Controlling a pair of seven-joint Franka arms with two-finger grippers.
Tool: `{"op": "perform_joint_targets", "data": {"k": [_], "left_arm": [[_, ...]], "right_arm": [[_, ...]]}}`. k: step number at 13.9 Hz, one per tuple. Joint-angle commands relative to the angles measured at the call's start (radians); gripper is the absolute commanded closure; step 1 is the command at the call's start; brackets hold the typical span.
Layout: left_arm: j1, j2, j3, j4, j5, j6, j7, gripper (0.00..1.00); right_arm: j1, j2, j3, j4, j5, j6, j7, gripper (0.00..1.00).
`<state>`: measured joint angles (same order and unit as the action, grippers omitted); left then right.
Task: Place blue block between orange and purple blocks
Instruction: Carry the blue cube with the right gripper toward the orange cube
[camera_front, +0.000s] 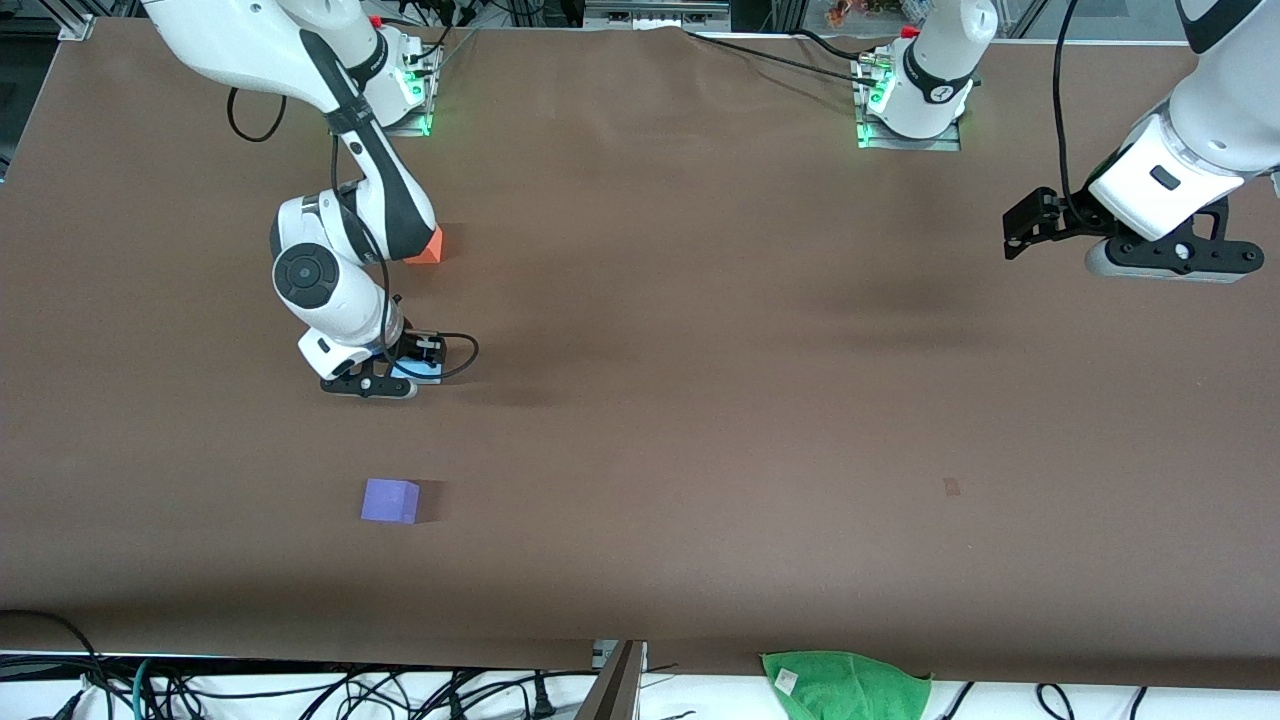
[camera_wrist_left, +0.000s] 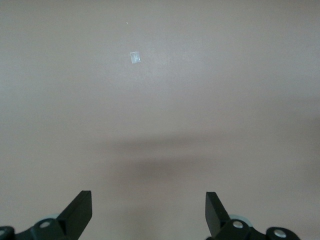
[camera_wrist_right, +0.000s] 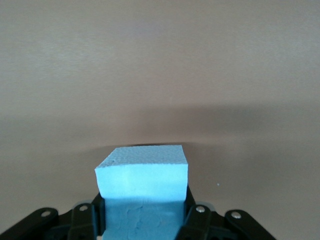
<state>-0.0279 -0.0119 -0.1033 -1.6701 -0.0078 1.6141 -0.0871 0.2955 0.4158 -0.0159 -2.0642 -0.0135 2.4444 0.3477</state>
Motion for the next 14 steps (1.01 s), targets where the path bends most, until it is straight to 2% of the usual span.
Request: {"op": "perform_joint_targets", "data": {"k": [1, 4, 5, 6, 7, 8, 11, 14], "left_arm": [[0.000, 0.013, 0.008, 0.036, 0.019, -0.055, -0.002, 0.00], [-0.001, 0.015, 0.002, 0.039, 0.020, -0.057, 0.001, 0.00], [-0.001, 0.015, 0.002, 0.039, 0.020, -0.057, 0.003, 0.00], [-0.001, 0.015, 0.001, 0.039, 0.019, -0.057, 0.001, 0.00], [-0.003, 0.016, 0.001, 0.039, 0.020, -0.057, -0.006, 0.00], [-0.003, 0.016, 0.001, 0.039, 0.020, -0.057, -0.006, 0.00], [-0.001, 0.016, 0.001, 0.039, 0.019, -0.059, -0.005, 0.00], [-0.001, 0.015, 0.001, 0.039, 0.019, -0.060, -0.005, 0.00]], "right_arm": [[-0.021, 0.003, 0.001, -0.034, 0.014, 0.056, -0.015, 0.71], [-0.029, 0.032, 0.001, -0.045, 0.014, 0.106, -0.012, 0.71], [-0.029, 0.037, 0.001, -0.045, 0.014, 0.111, -0.012, 0.65], [-0.029, 0.037, 0.001, -0.045, 0.014, 0.113, -0.013, 0.45], [-0.029, 0.034, 0.001, -0.042, 0.014, 0.110, -0.013, 0.08], [-0.029, 0.021, 0.001, -0.037, 0.014, 0.097, -0.016, 0.01], [-0.027, -0.077, 0.001, 0.007, 0.012, -0.026, -0.023, 0.01], [-0.027, -0.184, 0.001, 0.140, 0.012, -0.300, -0.023, 0.01]]}}
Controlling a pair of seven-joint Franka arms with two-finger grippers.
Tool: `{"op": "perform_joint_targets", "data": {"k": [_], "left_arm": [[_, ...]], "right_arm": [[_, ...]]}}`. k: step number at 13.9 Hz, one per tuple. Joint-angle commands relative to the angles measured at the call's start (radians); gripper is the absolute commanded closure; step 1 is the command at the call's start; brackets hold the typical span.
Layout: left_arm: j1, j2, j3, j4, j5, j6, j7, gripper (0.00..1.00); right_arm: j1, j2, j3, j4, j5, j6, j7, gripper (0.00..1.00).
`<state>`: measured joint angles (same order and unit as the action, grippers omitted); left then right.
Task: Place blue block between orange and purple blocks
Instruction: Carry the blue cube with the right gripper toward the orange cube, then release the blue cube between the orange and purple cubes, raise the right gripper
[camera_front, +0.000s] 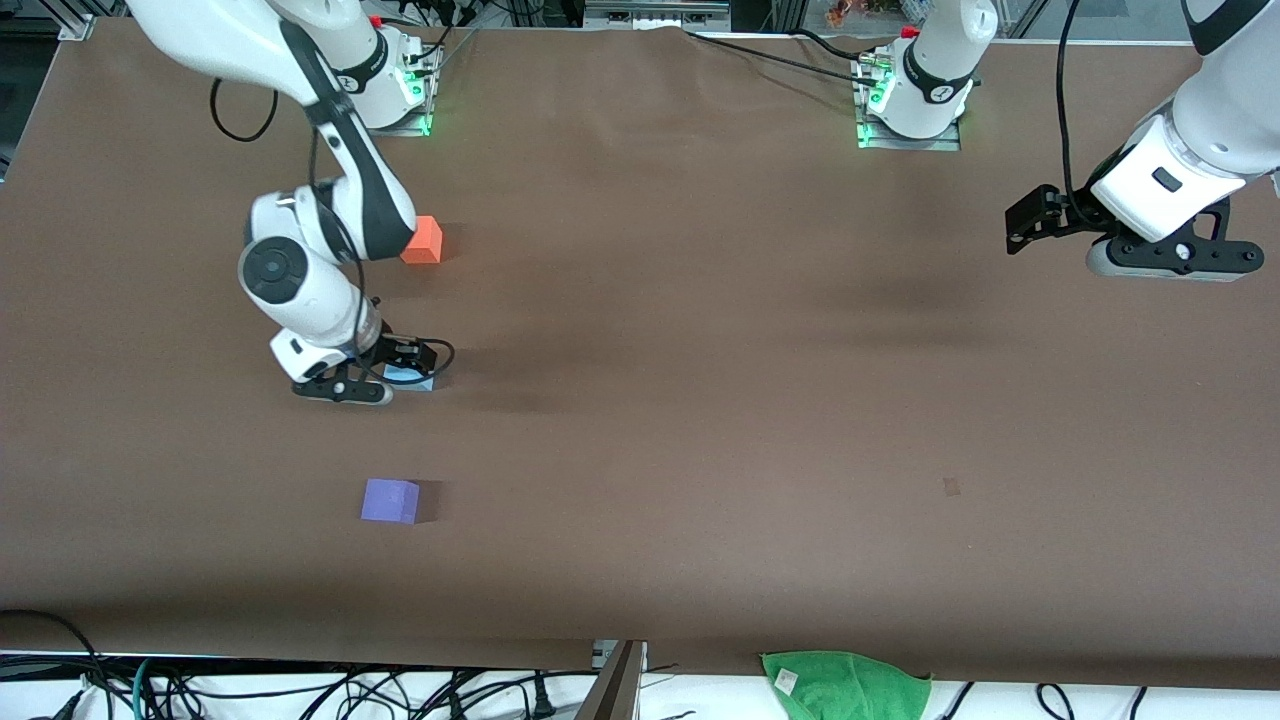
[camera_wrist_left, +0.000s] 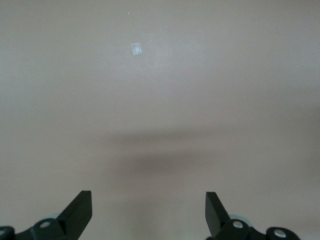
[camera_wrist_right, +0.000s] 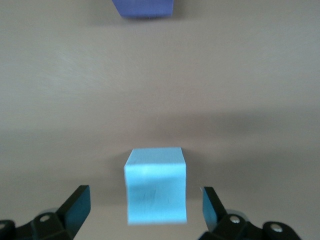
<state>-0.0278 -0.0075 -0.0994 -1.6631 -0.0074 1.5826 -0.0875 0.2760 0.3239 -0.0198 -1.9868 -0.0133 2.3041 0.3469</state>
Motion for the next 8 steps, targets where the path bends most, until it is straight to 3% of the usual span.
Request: {"op": "perform_joint_targets", "data": {"k": [1, 4, 6, 8], "left_arm": [[-0.001, 0.011, -0.003, 0.032, 0.018, -0.029, -0.005, 0.00], [-0.001, 0.011, -0.003, 0.032, 0.018, -0.030, -0.006, 0.00], [-0.001, 0.011, -0.003, 0.032, 0.018, -0.030, -0.006, 0.00], [-0.001, 0.011, -0.003, 0.032, 0.018, -0.030, -0.005, 0.00]], "right_arm": [[-0.008, -0.115, 0.003, 0.128, 0.013, -0.255, -0.022, 0.01], [-0.009, -0.118, -0.020, 0.386, 0.019, -0.603, -0.069, 0.01], [-0.011, -0.140, -0.057, 0.451, 0.080, -0.705, -0.119, 0.01], [-0.011, -0.212, -0.106, 0.451, 0.133, -0.742, -0.298, 0.01]]}}
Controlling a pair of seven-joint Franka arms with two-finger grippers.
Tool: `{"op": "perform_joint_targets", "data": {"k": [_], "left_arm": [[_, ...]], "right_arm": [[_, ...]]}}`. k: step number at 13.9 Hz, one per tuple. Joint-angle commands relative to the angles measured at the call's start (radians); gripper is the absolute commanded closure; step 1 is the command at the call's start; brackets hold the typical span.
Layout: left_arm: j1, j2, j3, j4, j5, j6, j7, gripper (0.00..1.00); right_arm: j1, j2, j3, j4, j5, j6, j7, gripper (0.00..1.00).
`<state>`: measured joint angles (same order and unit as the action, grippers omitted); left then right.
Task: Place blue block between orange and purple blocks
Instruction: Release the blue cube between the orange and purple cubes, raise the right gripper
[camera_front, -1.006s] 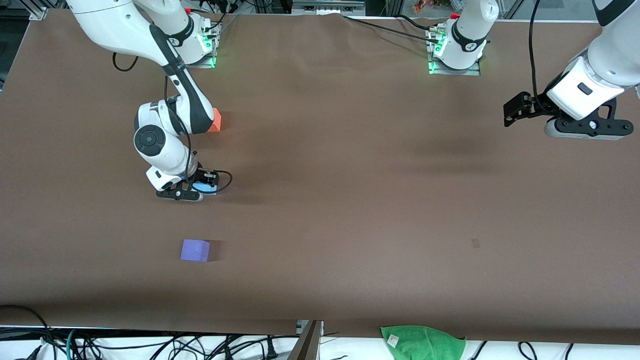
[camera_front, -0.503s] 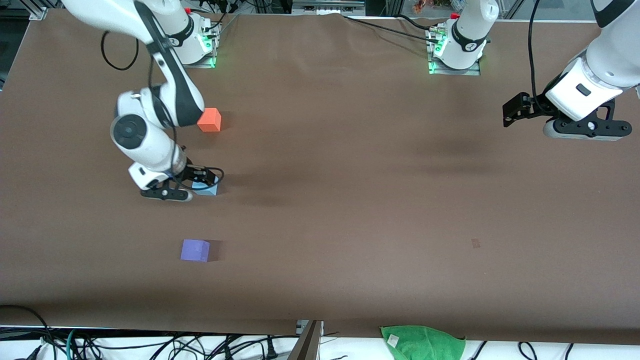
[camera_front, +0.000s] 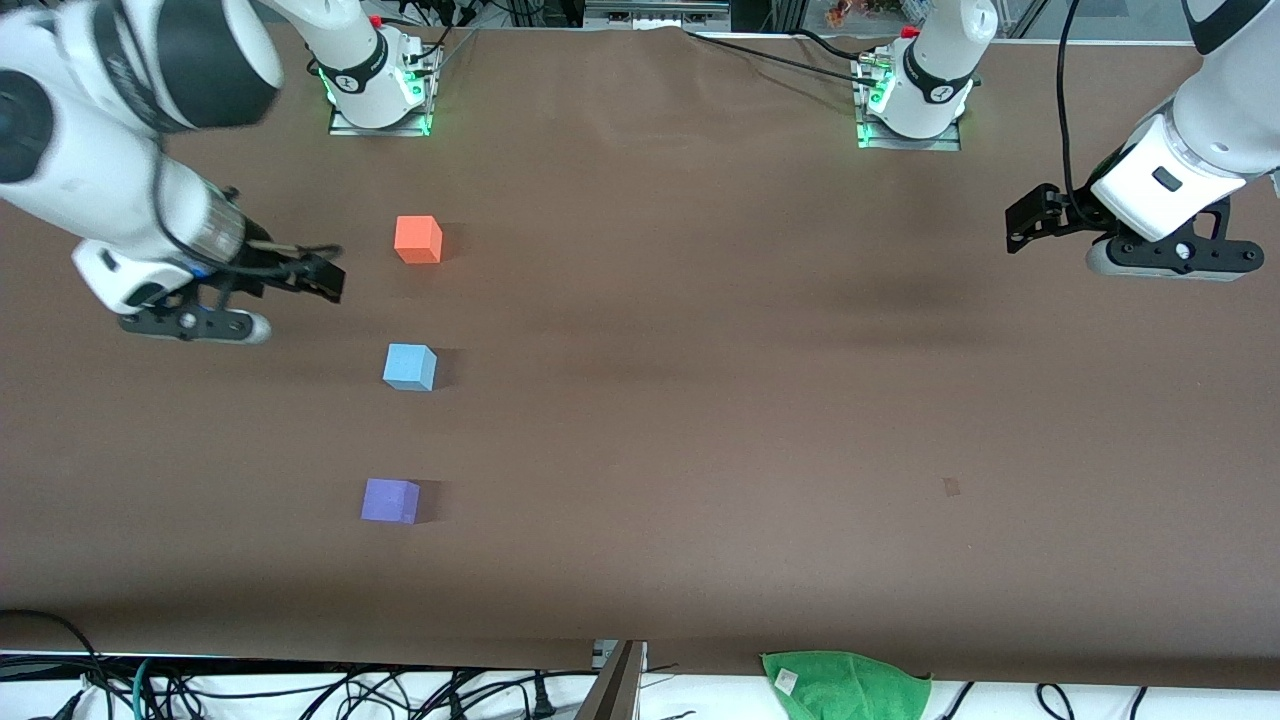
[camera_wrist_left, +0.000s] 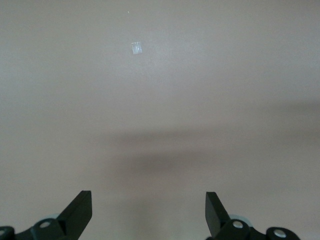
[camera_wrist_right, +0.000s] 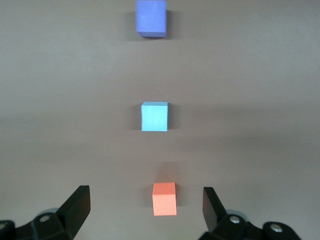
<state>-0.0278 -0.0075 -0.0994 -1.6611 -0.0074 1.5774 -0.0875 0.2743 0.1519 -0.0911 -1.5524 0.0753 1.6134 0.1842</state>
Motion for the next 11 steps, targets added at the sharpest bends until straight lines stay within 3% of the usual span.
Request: {"op": "perform_joint_targets", "data": {"k": [1, 4, 11], "left_arm": [[-0.001, 0.011, -0.003, 0.030, 0.018, -0.025, -0.004, 0.00], [-0.001, 0.011, -0.003, 0.030, 0.018, -0.027, -0.005, 0.00], [-0.001, 0.009, -0.003, 0.029, 0.018, -0.027, -0.006, 0.00]], "right_arm": [[-0.023, -0.061, -0.036, 0.017, 0.044, -0.097, -0.165, 0.01], [-0.102, -0.084, -0.004, 0.020, 0.038, -0.132, -0.221, 0.01], [-0.092, -0.078, 0.001, 0.052, -0.052, -0.135, -0.256, 0.01]]}}
